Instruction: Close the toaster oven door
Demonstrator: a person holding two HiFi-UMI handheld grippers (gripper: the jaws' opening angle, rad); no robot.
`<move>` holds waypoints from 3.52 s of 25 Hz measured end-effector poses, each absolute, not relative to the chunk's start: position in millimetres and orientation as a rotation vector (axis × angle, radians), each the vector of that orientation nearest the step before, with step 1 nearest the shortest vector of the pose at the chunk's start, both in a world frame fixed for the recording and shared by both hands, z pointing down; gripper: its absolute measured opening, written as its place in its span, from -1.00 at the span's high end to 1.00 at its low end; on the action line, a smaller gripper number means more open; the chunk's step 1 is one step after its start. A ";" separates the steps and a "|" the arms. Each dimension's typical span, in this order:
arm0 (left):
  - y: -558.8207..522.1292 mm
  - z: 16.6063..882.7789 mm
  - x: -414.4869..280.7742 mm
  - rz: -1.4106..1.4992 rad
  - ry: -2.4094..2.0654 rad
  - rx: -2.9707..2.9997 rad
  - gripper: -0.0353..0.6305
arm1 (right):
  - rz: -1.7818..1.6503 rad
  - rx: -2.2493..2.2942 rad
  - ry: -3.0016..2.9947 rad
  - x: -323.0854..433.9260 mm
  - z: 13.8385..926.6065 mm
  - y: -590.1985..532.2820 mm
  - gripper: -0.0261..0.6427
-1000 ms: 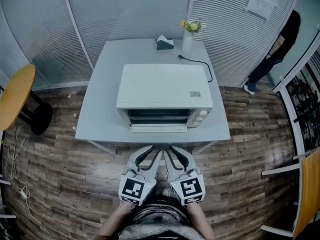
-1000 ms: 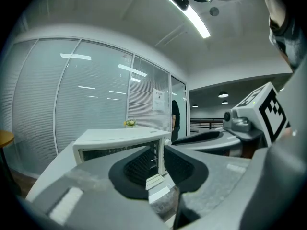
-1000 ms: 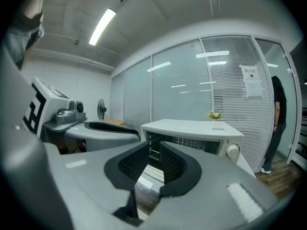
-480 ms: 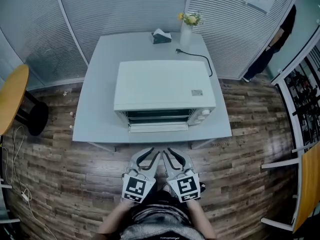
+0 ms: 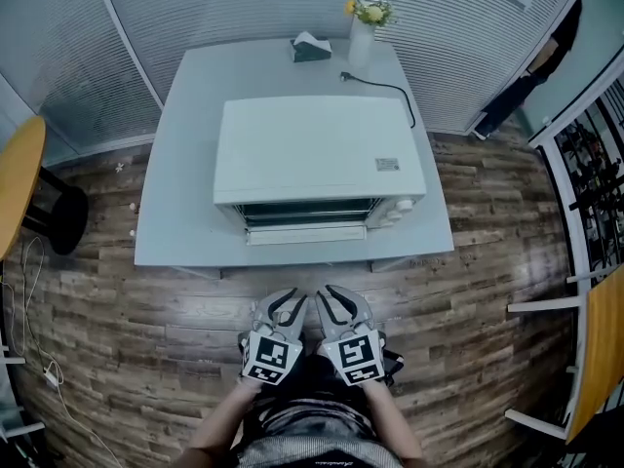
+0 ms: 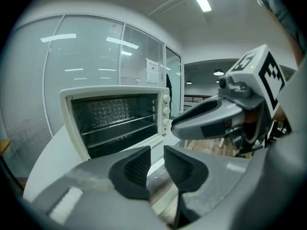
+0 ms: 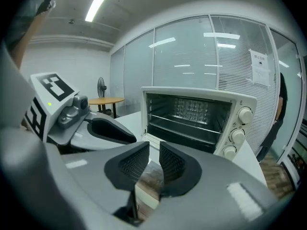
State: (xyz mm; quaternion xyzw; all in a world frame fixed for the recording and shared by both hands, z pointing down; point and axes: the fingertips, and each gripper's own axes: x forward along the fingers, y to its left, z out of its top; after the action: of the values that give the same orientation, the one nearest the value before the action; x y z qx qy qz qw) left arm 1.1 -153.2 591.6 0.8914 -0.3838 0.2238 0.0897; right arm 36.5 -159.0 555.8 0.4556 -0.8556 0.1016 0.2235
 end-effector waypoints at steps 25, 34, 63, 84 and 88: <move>-122.2 793.2 2.1 1.842 -0.828 2.770 0.20 | 0.369 1.269 -2.185 77.4 598.5 -132.5 0.72; -112.0 767.7 6.7 1.925 -0.703 2.857 0.41 | 0.267 1.207 -2.170 74.6 597.9 -128.0 0.72; -157.9 556.6 -7.8 1.278 -1.036 3.015 0.40 | -0.223 0.993 -1.995 61.5 553.3 -179.8 0.63; -219.9 524.8 -25.2 1.449 -1.020 3.132 0.59 | -0.161 0.991 -2.175 40.0 504.2 -213.4 0.46; -239.2 515.5 -25.3 1.420 -1.049 3.136 0.58 | -0.277 1.062 -2.085 42.1 504.1 -234.9 0.54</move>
State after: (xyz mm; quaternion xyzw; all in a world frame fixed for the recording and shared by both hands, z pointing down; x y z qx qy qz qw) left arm -25.3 -239.2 515.5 0.8488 -0.2839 0.3843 -0.2263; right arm 42.1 -234.9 504.1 0.4166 -0.8174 -0.1087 0.3827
